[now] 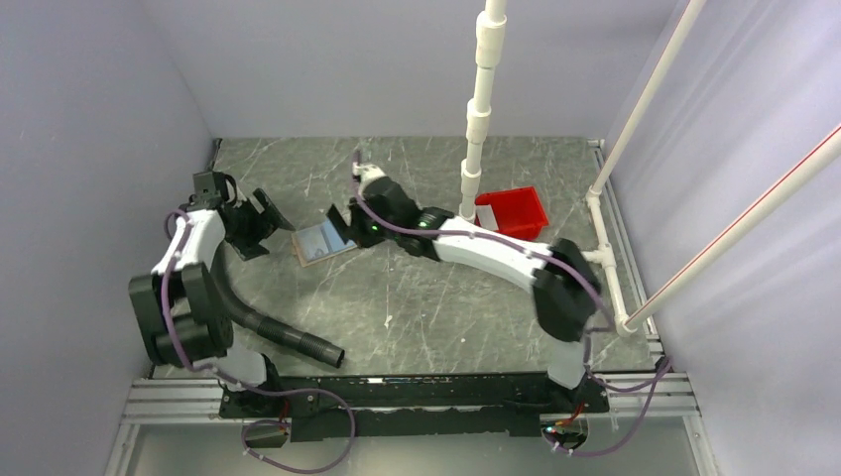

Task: Put the credit cards into the card holder
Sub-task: Insert the credit card into the card holder.

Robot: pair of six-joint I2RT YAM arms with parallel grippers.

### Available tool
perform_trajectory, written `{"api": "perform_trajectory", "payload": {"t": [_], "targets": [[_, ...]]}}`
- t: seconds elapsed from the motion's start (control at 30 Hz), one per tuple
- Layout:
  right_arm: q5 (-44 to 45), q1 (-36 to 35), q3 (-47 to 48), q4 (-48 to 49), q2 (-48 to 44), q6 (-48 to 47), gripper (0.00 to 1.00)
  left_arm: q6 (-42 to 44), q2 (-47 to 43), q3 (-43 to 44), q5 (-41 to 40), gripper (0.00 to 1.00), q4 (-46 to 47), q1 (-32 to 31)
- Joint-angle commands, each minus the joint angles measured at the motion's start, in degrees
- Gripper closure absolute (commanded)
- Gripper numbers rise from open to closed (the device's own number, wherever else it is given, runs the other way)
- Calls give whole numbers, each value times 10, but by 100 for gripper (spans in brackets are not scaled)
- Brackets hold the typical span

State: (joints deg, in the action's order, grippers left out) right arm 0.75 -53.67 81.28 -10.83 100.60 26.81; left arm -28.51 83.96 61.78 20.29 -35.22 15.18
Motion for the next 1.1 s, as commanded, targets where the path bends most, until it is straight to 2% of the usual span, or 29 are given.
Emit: {"api": "perform_trajectory", "payload": {"t": [0.0, 0.1, 0.27, 0.37, 0.5, 0.73, 0.9, 1.07], "targets": [[-65, 16, 138, -15, 118, -27, 100, 36, 83, 34, -15, 10, -10, -1], [-147, 42, 213, -24, 194, -9, 100, 48, 135, 59, 12, 10, -8, -1], [-293, 88, 242, 39, 259, 31, 100, 61, 187, 68, 57, 16, 6, -2], [-342, 107, 261, 48, 290, 45, 100, 64, 197, 60, 72, 17, 20, -2], [-365, 124, 262, 54, 312, 52, 100, 65, 229, 71, 52, 24, 4, -6], [-410, 133, 285, 61, 353, 65, 100, 66, 266, 85, 31, 27, -15, -8], [-402, 136, 294, 54, 372, 77, 100, 68, 288, 96, 12, 36, -31, -14], [-393, 144, 279, 64, 375, 90, 100, 71, 295, 98, -1, 35, -35, -21]]}}
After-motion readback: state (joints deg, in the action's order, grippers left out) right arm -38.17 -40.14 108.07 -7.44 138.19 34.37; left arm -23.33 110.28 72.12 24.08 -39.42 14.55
